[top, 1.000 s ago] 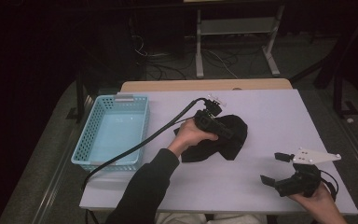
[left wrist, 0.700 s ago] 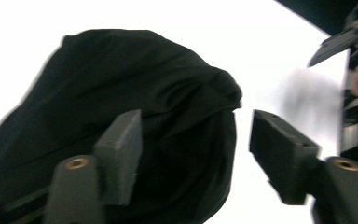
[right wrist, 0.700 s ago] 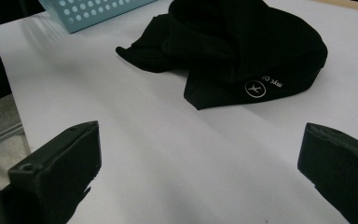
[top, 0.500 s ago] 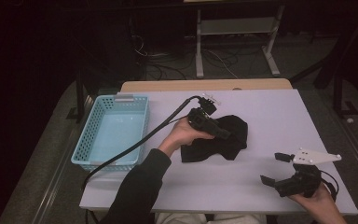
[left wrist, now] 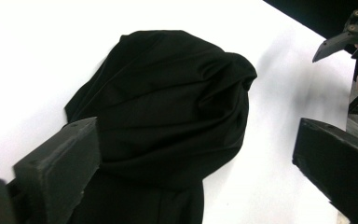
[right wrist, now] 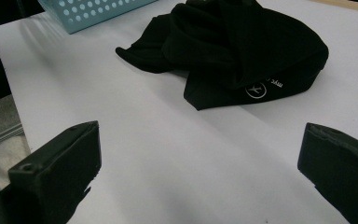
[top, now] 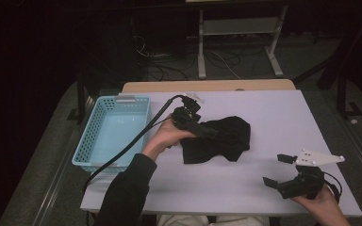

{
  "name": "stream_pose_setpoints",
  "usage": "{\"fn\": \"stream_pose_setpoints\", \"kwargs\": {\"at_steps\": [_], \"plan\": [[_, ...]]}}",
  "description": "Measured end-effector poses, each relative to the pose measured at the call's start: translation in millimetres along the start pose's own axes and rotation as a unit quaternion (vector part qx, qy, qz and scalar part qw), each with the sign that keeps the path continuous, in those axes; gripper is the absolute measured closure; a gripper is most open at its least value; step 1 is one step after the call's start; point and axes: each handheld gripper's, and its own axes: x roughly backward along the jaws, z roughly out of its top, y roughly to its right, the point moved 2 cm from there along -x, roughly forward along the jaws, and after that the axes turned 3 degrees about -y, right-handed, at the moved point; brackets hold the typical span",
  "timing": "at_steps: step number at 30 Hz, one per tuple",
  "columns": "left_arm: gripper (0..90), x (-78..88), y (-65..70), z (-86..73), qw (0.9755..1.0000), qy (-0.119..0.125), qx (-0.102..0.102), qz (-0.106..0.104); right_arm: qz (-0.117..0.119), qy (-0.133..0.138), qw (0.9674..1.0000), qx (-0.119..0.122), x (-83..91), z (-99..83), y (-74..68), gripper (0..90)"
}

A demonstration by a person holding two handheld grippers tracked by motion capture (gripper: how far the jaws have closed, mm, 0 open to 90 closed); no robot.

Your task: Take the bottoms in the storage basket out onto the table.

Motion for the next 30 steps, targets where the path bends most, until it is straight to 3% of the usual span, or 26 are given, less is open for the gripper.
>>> {"fn": "stream_pose_setpoints", "kwargs": {"at_steps": [3, 30], "plan": [[0.0, 6.3, -0.1, -3.3, 0.9999, 0.002, -0.001, 0.015, 0.0, 0.0, 1.0, 0.0, -0.1, 0.0, -0.1, 0.0], [0.0, 64.6, -0.9, -49.8, 0.9969, 0.051, 0.006, 0.059, -0.001, -0.001, 1.0, 0.0, -0.6, 0.0, 0.1, 0.0]]}}
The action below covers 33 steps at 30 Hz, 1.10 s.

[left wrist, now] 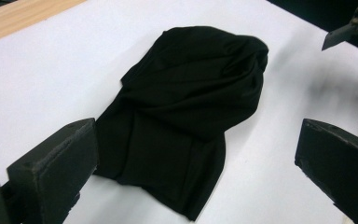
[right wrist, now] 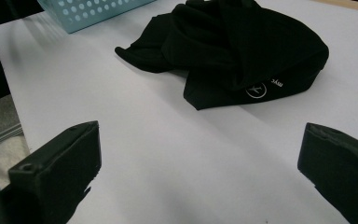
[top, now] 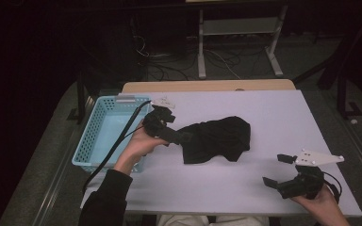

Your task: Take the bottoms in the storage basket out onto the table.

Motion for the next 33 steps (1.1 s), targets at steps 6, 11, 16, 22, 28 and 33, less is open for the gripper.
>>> {"fn": "stream_pose_setpoints", "kwargs": {"at_steps": [6, 11, 16, 22, 28, 33], "plan": [[0.0, 9.5, -3.4, -13.6, 0.9998, 0.01, 0.009, 0.014, 0.0, -0.001, 1.0, 0.0, -0.5, -0.1, -0.1, 0.0], [0.0, 16.9, -7.0, -24.9, 0.9995, 0.018, 0.018, 0.019, 0.0, -0.002, 1.0, 0.0, -0.7, -0.2, -0.2, 0.0], [0.0, 24.0, -8.1, -35.3, 0.9991, 0.024, 0.022, 0.026, 0.0, -0.002, 1.0, -0.001, -1.1, -0.4, 0.0, 0.0], [0.0, 30.6, -6.7, -47.6, 0.9984, 0.033, 0.023, 0.039, 0.0, -0.003, 1.0, 0.0, -1.1, -0.3, -0.4, 0.0], [0.0, 35.8, -3.4, -59.6, 0.9978, 0.032, 0.011, 0.057, 0.0, -0.005, 1.0, 0.0, -1.6, -0.3, -0.4, 0.0], [0.0, 40.7, 0.0, -69.7, 0.9973, 0.036, 0.007, 0.063, 0.001, -0.006, 1.0, 0.0, -2.1, -0.6, -0.4, 0.0]]}}
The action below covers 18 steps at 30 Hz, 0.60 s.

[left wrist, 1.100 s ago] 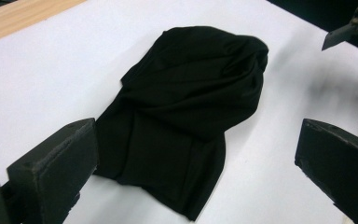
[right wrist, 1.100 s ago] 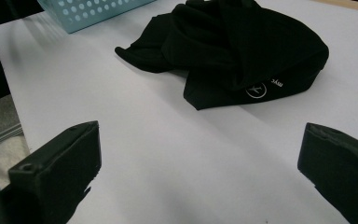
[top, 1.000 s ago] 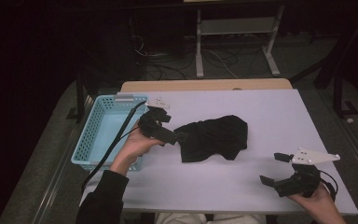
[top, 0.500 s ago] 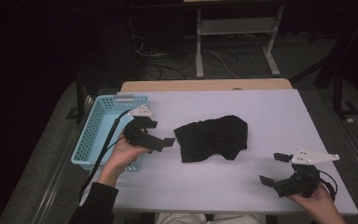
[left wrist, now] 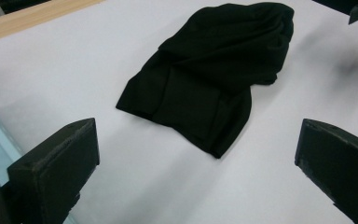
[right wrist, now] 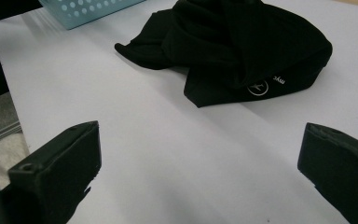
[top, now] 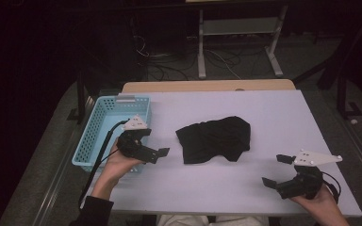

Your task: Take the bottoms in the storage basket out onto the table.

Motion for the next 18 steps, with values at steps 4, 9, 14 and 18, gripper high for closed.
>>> {"fn": "stream_pose_setpoints", "kwargs": {"at_steps": [4, 9, 14, 18], "plan": [[0.0, 4.2, 1.4, -5.8, 0.9999, 0.01, 0.005, -0.001, 0.0, 0.0, 1.0, 0.0, -0.2, 0.1, -0.2, 0.0], [0.0, 10.5, 5.2, -17.7, 0.9999, 0.015, 0.001, 0.004, 0.0, -0.001, 1.0, 0.0, -0.2, 0.0, -0.1, 0.0], [0.0, 16.0, 5.0, -32.1, 0.9992, 0.03, 0.018, 0.017, 0.0, -0.001, 1.0, 0.0, -0.6, 0.1, -0.4, 0.0], [0.0, 18.2, 4.1, -45.5, 0.9982, 0.045, 0.033, 0.019, 0.0, -0.001, 1.0, 0.001, -0.8, -0.1, -0.4, 0.0]]}}
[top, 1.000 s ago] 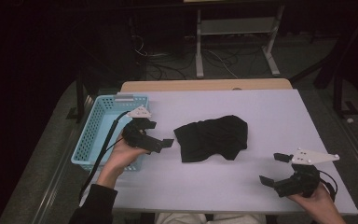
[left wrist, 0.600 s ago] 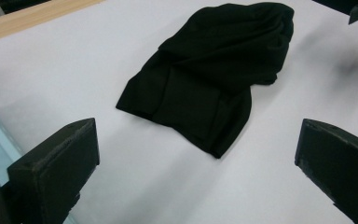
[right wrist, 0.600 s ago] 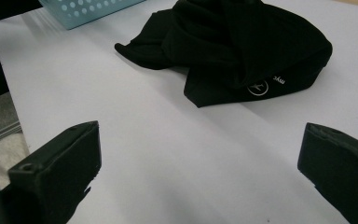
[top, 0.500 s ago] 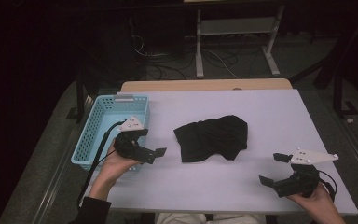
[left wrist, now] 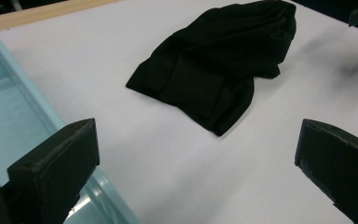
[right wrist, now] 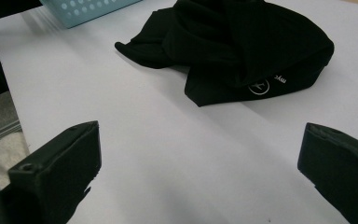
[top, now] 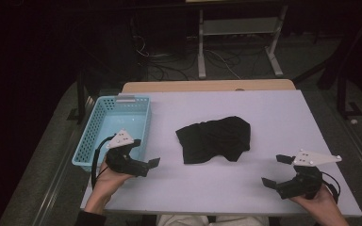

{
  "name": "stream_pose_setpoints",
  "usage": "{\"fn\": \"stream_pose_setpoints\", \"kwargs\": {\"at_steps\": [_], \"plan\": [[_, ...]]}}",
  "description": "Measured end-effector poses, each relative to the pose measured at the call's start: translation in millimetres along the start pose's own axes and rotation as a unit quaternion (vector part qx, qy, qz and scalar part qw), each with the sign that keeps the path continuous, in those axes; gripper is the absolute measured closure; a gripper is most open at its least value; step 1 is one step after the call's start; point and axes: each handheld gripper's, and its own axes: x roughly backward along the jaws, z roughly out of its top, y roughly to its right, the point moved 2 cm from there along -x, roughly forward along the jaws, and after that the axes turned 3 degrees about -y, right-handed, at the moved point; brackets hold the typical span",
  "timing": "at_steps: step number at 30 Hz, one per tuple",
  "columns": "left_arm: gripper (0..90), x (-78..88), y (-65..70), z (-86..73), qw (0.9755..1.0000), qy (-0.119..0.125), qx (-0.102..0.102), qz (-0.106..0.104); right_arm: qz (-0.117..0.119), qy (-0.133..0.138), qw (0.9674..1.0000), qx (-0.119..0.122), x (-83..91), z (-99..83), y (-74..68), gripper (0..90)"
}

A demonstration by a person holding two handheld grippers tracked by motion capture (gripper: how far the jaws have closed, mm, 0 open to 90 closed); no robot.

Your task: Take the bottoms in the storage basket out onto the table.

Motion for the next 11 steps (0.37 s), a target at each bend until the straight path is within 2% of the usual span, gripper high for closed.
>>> {"fn": "stream_pose_setpoints", "kwargs": {"at_steps": [2, 6, 11], "plan": [[0.0, 1.6, 0.4, -6.1, 1.0, 0.002, 0.003, 0.003, 0.0, 0.0, 1.0, 0.0, 0.1, 0.1, 0.0, 0.0], [0.0, 6.3, 3.7, -15.3, 0.9998, 0.0, -0.009, 0.016, 0.0, 0.0, 1.0, 0.001, 0.0, 0.1, -0.1, 0.0], [0.0, 9.8, 6.6, -23.6, 0.9999, 0.004, -0.004, 0.015, 0.001, -0.001, 1.0, 0.001, -0.3, 0.1, -0.3, 0.0]]}}
